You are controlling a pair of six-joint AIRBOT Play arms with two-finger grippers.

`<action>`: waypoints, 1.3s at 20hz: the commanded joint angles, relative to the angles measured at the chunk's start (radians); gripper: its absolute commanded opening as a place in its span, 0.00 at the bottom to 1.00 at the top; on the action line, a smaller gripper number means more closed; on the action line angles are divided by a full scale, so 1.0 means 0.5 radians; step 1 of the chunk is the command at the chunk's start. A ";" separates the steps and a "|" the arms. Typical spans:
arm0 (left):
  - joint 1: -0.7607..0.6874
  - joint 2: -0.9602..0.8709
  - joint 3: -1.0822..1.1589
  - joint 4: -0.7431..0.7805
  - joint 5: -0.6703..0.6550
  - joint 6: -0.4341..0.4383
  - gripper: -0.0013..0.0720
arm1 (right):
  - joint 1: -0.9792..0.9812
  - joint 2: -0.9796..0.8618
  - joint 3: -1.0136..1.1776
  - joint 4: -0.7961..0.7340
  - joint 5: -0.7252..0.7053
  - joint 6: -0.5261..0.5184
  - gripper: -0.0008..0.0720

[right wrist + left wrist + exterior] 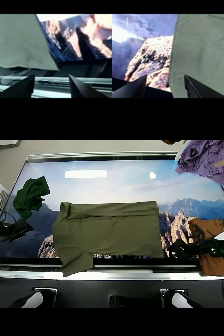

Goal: Fold the clothes and pants, and hang the long-sleeved shirts on hangers.

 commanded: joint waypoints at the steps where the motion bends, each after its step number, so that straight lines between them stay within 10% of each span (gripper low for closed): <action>1: 0.002 0.005 -0.005 0.000 0.016 0.002 0.75 | -0.002 0.004 -0.121 0.020 -0.119 -0.025 0.69; 14: 0.002 0.005 -0.006 -0.002 -0.007 -0.072 0.75 | -0.002 -0.240 -0.380 0.382 -0.301 -0.197 0.66; 20: 0.138 -0.028 -0.099 -0.281 0.002 0.050 0.76 | -0.002 -0.285 -0.379 0.480 -0.340 -0.284 0.05; 26: 0.258 -0.196 -0.552 -0.774 0.117 0.404 0.76 | -0.002 -0.285 -0.376 0.478 -0.294 -0.276 0.05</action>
